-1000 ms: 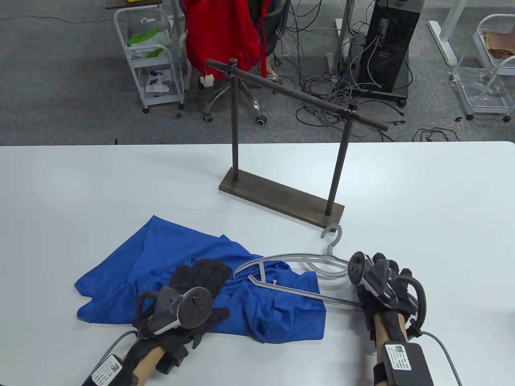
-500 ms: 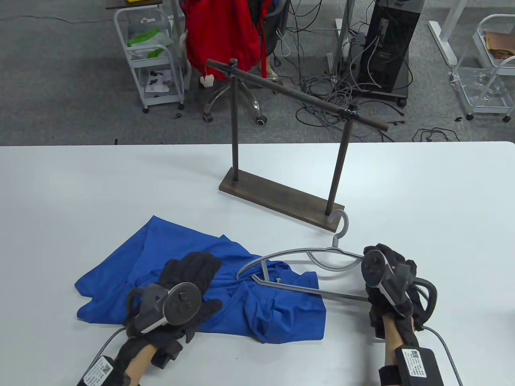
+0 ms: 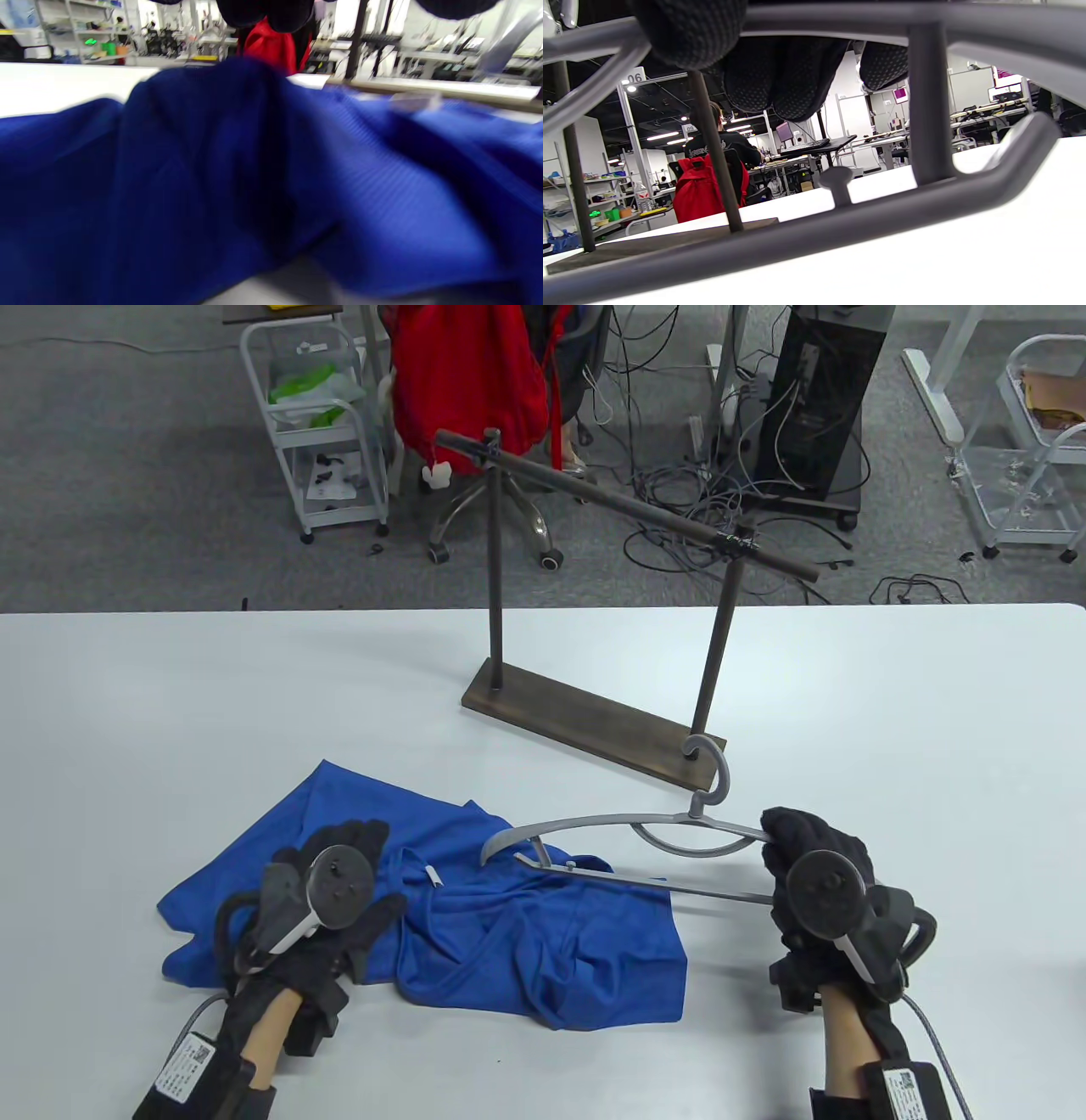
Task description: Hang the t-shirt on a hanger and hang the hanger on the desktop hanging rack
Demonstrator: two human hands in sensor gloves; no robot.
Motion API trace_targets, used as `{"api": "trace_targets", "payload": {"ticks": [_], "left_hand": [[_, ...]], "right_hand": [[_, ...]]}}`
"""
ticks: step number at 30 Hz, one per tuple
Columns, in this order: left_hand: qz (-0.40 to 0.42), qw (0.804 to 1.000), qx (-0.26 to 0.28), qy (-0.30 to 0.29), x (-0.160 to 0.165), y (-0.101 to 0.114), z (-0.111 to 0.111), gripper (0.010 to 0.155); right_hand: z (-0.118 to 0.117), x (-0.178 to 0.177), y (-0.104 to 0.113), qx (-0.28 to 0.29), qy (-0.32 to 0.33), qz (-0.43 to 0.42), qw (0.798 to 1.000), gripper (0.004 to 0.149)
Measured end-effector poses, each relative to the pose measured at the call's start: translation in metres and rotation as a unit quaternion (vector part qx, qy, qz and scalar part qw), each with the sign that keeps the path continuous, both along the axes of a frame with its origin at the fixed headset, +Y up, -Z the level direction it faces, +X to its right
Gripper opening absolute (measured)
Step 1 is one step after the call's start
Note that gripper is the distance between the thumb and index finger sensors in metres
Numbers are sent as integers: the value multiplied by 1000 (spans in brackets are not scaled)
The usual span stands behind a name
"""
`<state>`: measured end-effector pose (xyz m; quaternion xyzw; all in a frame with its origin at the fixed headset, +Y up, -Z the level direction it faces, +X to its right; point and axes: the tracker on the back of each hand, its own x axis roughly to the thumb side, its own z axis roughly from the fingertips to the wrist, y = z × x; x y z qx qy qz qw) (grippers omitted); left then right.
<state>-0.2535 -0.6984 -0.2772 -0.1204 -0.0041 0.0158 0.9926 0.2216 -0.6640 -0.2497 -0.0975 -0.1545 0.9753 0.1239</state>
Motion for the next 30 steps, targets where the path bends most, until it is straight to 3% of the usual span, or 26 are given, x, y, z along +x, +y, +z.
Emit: {"api": "trace_targets", "payload": {"ticks": [6, 9, 11, 12, 14, 22, 30], "left_hand": [[-12, 997, -69, 40, -5, -27, -15, 79], [-28, 998, -42, 45, -3, -29, -16, 74], [-46, 998, -10, 42, -1, -26, -15, 61], [-52, 997, 21, 44, 0, -21, -14, 50], [-35, 997, 60, 38, -1, -13, -11, 44], [121, 981, 148, 10, -8, 32, 10, 45], [169, 959, 224, -32, 8, 63, 38, 46]], "right_hand": [[3, -16, 3, 17, 20, 13, 1000, 46], [5, -25, 4, 22, 35, 20, 999, 46], [6, -29, 6, 23, 42, 23, 999, 46], [7, -32, 6, 24, 45, 24, 998, 46], [9, -35, 8, 34, 52, 25, 998, 46], [19, -45, 17, 59, 66, 18, 996, 46], [32, -69, 25, 90, 109, -2, 990, 45]]}}
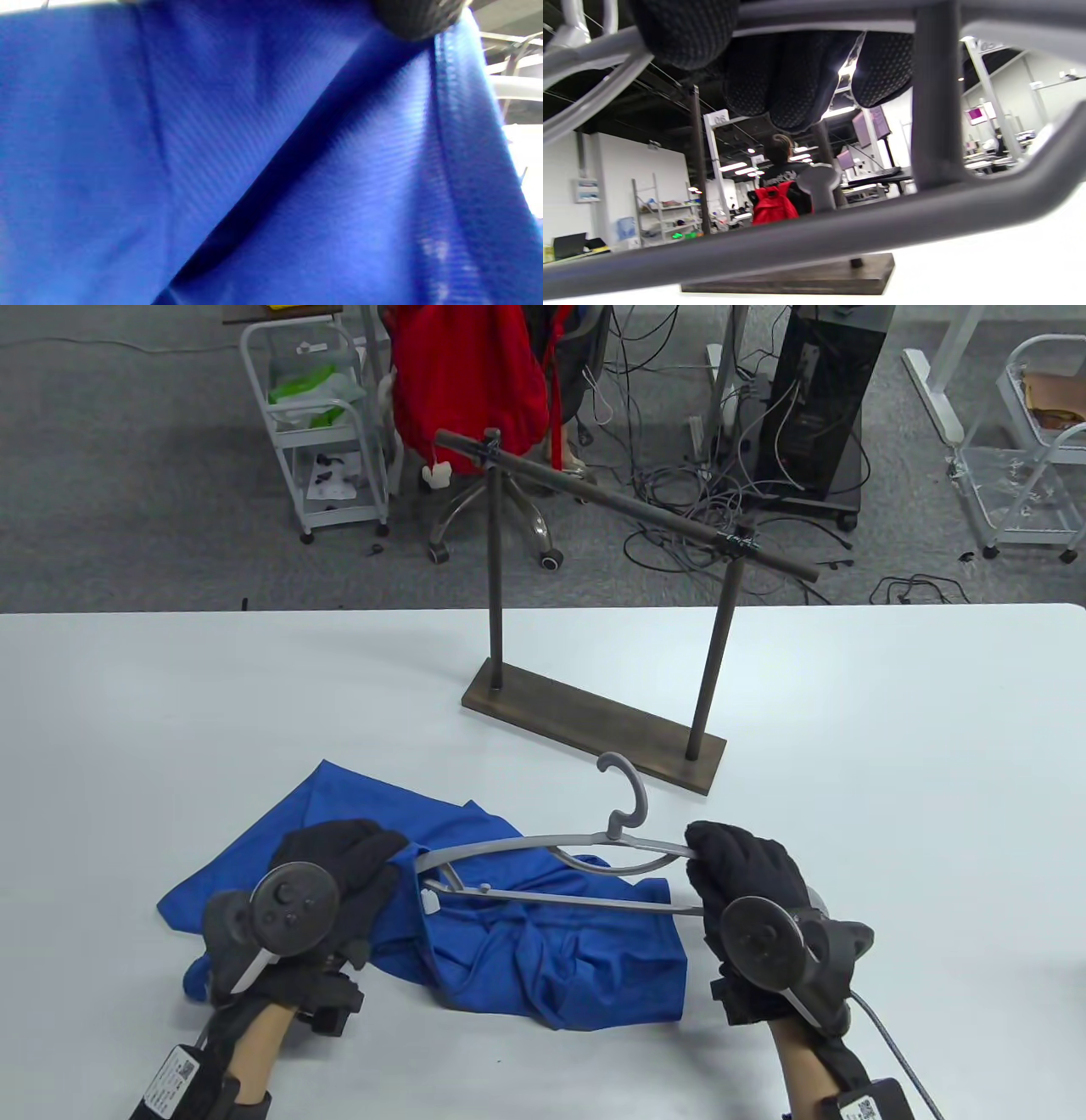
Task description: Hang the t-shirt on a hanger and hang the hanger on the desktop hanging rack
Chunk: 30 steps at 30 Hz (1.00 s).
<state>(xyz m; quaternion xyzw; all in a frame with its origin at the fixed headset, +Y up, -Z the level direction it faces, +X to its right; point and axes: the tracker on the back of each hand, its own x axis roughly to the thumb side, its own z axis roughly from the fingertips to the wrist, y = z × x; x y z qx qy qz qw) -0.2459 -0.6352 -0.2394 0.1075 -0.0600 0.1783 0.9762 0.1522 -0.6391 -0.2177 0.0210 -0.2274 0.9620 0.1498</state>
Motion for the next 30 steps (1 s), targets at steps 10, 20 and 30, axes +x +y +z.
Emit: {"api": "trace_targets", "payload": {"ticks": [10, 20, 30], "left_hand": [[8, 997, 31, -70, 44, 7, 24, 50], [2, 993, 32, -114, 59, 13, 36, 53], [19, 993, 105, -57, 42, 30, 39, 53]], "right_hand": [[30, -66, 6, 90, 71, 75, 991, 45], [40, -80, 6, 118, 93, 96, 984, 46], [71, -100, 13, 274, 88, 219, 932, 60]]}}
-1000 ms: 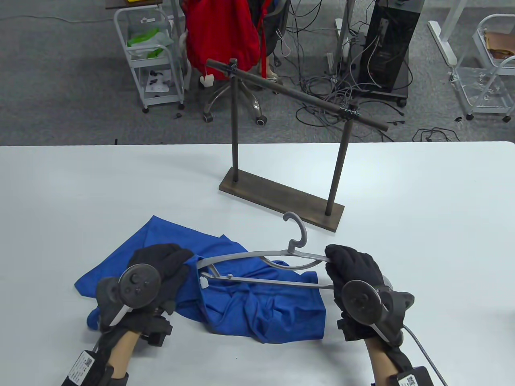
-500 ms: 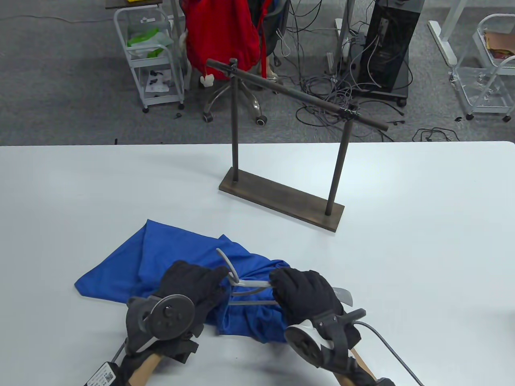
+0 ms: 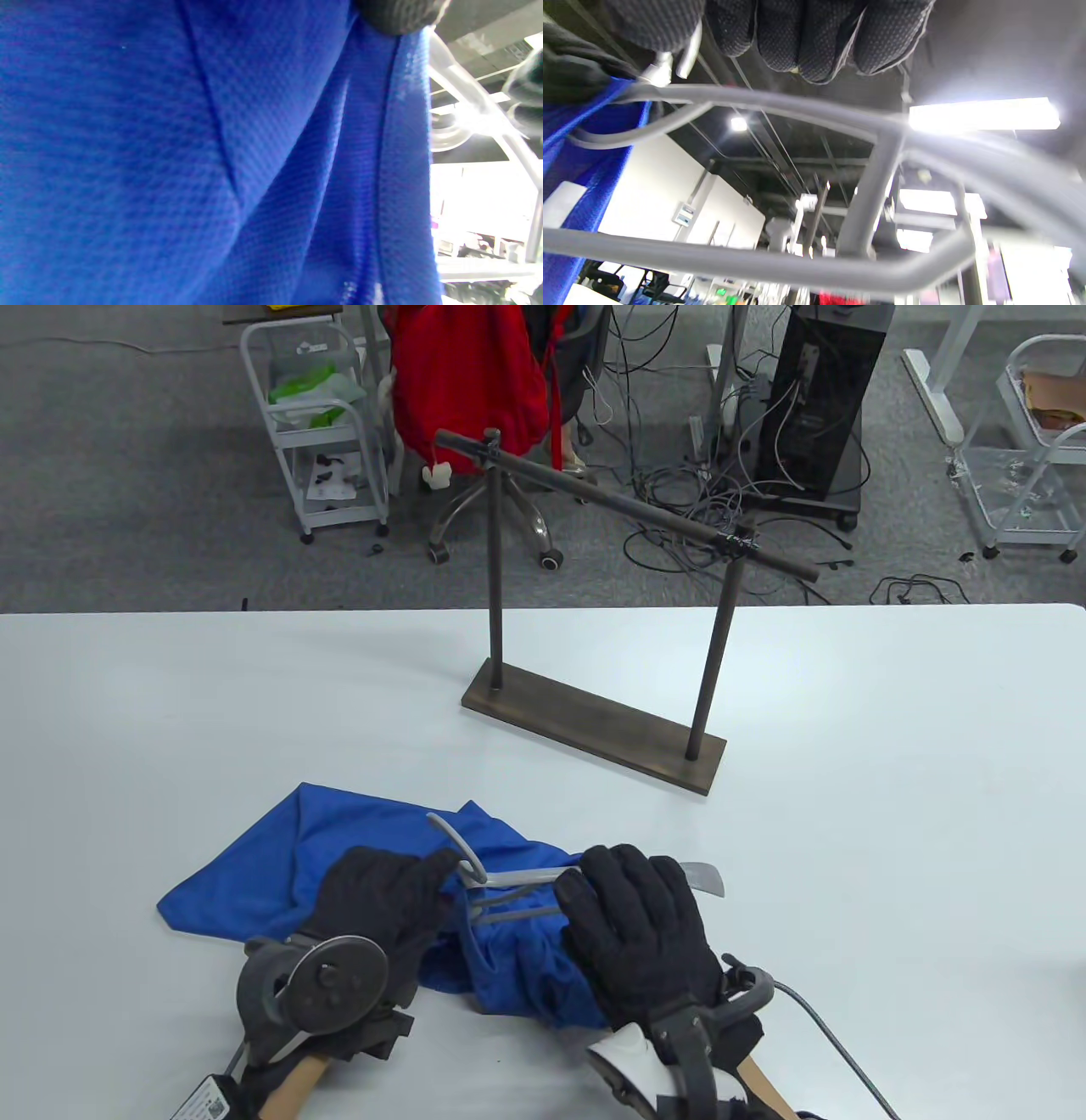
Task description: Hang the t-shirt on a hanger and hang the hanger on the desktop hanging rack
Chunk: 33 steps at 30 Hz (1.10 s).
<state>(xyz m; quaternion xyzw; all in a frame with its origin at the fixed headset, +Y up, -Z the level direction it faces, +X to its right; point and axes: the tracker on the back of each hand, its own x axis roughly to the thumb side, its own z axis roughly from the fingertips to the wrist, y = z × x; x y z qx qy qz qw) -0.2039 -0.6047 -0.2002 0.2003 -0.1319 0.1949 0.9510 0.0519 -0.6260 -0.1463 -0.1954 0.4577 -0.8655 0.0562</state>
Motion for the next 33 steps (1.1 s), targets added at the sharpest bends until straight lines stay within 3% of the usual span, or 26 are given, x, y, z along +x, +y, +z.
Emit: {"api": "trace_targets", "payload": {"ticks": [3, 6, 8, 12, 15, 24, 28, 33], "left_hand": [[20, 1000, 8, 0, -5, 4, 2, 53], [31, 999, 26, -2, -6, 11, 8, 54], [34, 999, 37, -4, -6, 15, 12, 54], [43, 998, 48, -17, -4, 21, 18, 54], [52, 997, 53, -30, -3, 24, 24, 54], [112, 990, 74, -51, -19, 34, 30, 53], [134, 988, 75, -28, -37, 34, 21, 53], [143, 988, 55, -15, -53, 26, 6, 52]], "right_hand": [[8, -17, -6, -9, 54, 33, 998, 51], [0, -27, -20, -93, 90, 47, 990, 49], [-8, -30, -27, -137, 80, 66, 985, 52], [-28, -34, -43, -298, 61, 83, 949, 65], [-34, -37, -51, -352, 61, 90, 930, 66], [-57, -23, -60, -378, -16, 100, 920, 63], [-69, 1, -50, -350, -75, 68, 931, 56], [-79, 35, -34, -339, -95, -6, 936, 46]]}}
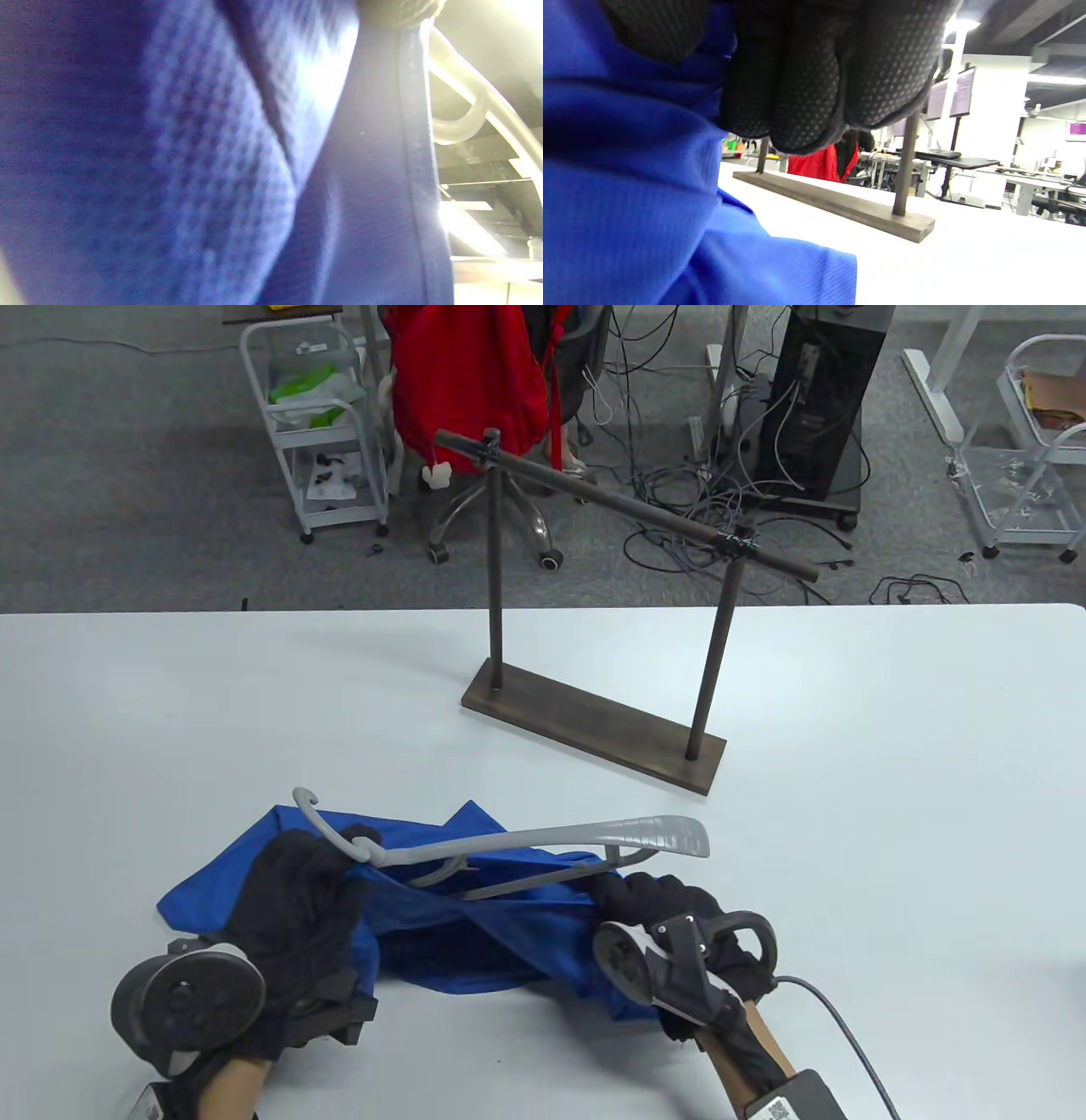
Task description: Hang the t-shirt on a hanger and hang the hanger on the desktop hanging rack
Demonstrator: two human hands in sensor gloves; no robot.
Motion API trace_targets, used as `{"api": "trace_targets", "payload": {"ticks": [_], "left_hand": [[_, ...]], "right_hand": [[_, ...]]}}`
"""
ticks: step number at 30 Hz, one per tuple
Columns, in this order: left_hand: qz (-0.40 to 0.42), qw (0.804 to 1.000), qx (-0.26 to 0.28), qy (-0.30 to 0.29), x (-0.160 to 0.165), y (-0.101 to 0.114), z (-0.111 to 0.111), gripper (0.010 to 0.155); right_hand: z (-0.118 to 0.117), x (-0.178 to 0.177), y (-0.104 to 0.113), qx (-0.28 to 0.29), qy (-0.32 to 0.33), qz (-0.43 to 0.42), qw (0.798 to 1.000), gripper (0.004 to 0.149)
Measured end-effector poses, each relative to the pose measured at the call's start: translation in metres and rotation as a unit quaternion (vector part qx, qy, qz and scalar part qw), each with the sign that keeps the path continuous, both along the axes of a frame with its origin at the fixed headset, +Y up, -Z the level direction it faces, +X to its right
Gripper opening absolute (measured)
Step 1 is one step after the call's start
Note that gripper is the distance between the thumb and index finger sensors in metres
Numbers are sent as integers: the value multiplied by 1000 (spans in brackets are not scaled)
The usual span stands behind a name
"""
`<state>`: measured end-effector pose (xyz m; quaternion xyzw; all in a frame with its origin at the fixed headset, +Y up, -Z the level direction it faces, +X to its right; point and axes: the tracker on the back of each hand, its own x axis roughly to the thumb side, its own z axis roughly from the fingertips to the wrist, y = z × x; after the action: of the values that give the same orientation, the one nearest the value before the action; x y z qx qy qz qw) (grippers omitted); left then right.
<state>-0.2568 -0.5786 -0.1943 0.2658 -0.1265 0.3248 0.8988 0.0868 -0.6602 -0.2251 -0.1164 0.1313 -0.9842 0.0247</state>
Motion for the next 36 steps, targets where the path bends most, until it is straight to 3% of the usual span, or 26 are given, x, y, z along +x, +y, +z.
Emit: {"api": "trace_targets", "payload": {"ticks": [5, 12, 21, 28, 36], "left_hand": [[-14, 1000, -17, 13, -8, -7, -11, 51], [-44, 997, -54, 17, -8, -20, -26, 50], [-74, 994, -76, 31, -7, -30, -35, 50], [-70, 994, -87, 17, -5, -31, -35, 51], [-142, 986, -21, 81, 3, -27, -27, 52]], "right_hand": [[2, 31, 20, 62, -23, -72, 995, 44], [5, 66, 37, 97, -23, -162, 982, 40], [7, 66, 39, 114, -37, -116, 986, 38], [7, 68, 40, 96, -61, -110, 987, 38], [9, 64, 40, 93, -54, -103, 989, 37]]}}
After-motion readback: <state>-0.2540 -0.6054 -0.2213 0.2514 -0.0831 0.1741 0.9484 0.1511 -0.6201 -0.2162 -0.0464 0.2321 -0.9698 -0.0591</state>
